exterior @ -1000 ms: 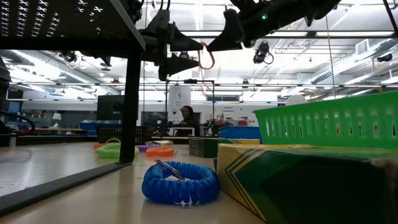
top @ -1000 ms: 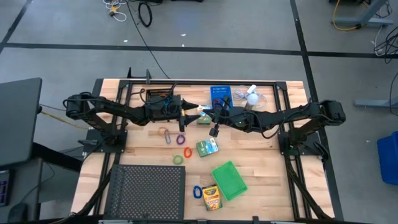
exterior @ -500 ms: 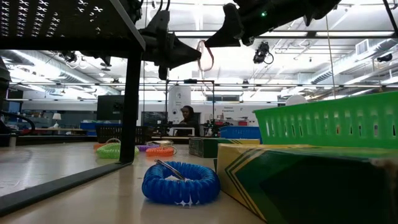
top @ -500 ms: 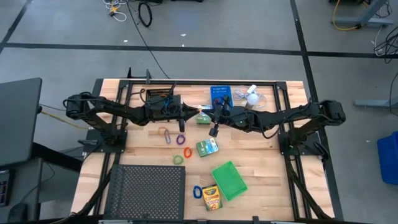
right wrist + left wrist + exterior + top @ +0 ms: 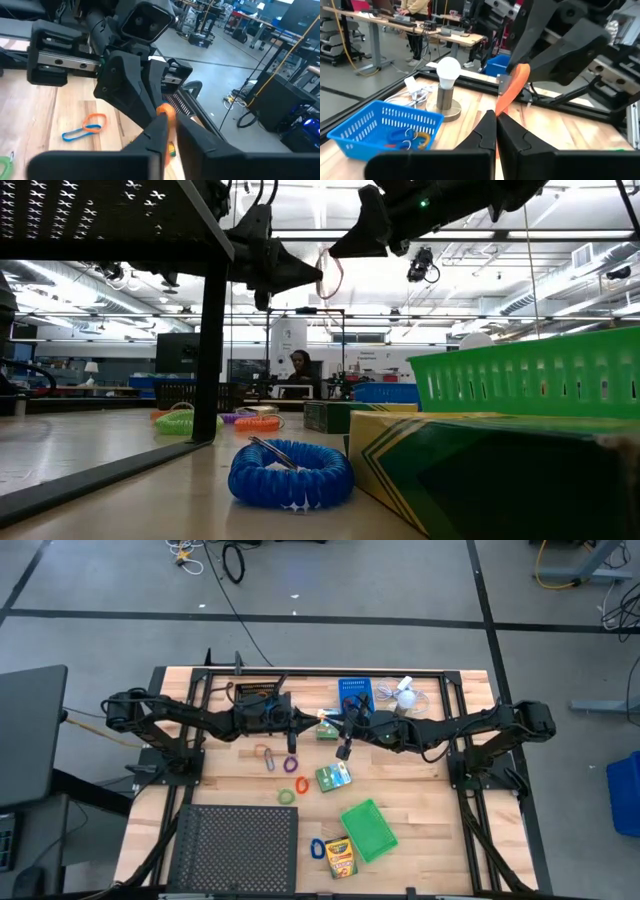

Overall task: Pick & Place Office Desk Supplies
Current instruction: Put the right orange rubber band into the black bin

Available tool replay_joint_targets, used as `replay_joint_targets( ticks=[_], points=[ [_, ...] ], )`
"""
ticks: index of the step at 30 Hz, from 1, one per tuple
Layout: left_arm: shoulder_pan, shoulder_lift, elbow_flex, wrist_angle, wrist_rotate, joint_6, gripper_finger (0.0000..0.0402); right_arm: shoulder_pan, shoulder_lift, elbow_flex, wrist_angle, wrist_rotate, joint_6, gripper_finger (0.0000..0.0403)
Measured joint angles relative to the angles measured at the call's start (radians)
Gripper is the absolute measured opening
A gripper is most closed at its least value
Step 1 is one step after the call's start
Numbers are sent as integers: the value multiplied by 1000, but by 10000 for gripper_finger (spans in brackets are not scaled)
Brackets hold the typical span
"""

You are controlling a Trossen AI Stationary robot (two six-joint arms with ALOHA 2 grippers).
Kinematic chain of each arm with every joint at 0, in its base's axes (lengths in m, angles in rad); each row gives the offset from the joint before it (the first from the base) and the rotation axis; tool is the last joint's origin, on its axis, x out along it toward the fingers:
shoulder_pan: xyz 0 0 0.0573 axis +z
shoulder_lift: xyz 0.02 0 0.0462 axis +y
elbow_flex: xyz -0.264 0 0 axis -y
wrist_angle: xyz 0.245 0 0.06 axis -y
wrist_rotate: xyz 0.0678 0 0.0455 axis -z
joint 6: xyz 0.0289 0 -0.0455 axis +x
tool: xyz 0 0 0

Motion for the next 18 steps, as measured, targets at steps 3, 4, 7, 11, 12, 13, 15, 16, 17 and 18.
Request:
replay_joint_targets(
  ticks=[3,4,7,11,12,13,15,16,17,18],
  points=[
    [13,0,0,-18,7,1,3,0,0,0,-16,0,0,87],
    [18,0,0,-19,12,1,3,0,0,0,-21,-3,0,101],
    [33,-1,0,-23,27,0,2,0,0,0,-31,-16,25,146],
    [56,-8,0,-49,37,1,2,0,0,0,-35,-18,42,203],
    [62,-16,0,-63,37,3,2,0,0,0,-38,-18,42,214],
    [70,-27,0,-86,37,10,2,0,0,0,-44,-18,43,223],
    [85,-59,0,-142,35,27,1,0,0,0,-64,-18,49,232],
    [93,-79,0,-173,30,35,1,0,0,0,-77,-18,49,234],
    [101,-102,0,-203,25,44,1,0,0,0,-92,-18,54,234],
    [110,-129,0,-242,19,55,1,0,0,0,-108,-18,62,233]
  ],
)
